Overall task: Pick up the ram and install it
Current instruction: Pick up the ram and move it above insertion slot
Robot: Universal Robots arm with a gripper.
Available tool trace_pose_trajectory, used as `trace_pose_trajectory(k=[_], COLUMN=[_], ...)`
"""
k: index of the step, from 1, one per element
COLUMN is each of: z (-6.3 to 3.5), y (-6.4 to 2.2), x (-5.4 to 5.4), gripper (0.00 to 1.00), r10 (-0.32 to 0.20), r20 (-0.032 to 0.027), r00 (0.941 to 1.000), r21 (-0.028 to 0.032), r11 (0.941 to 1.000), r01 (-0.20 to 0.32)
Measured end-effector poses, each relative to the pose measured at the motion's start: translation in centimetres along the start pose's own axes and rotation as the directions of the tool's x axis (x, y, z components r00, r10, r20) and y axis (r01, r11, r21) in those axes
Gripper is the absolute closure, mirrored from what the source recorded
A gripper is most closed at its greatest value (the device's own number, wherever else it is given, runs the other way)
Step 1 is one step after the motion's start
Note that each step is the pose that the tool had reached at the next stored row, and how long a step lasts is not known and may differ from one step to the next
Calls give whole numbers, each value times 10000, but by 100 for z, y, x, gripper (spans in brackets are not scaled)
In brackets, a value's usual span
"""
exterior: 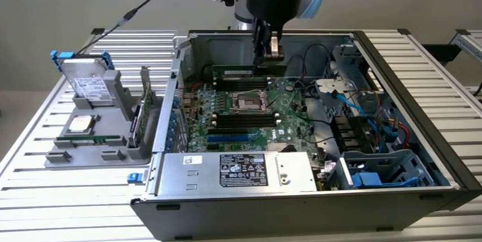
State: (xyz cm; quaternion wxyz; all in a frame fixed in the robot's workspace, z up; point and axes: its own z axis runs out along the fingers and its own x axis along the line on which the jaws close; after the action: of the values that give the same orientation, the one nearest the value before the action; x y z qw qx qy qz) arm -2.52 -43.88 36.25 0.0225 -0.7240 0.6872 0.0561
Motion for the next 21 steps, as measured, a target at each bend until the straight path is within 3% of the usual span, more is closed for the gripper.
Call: trace_pose_trajectory(k=[7, 13, 21], z=[98, 165, 171], y=[-58, -72, -64], x=[-251, -473, -503], gripper=[87, 87, 87], r10=[1, 4, 202], r20=[-8, -69, -75], r00=[10000, 10000, 9998], r21=[-3, -7, 14], r11=[10000, 10000, 9998], r01=[-1, -4, -202])
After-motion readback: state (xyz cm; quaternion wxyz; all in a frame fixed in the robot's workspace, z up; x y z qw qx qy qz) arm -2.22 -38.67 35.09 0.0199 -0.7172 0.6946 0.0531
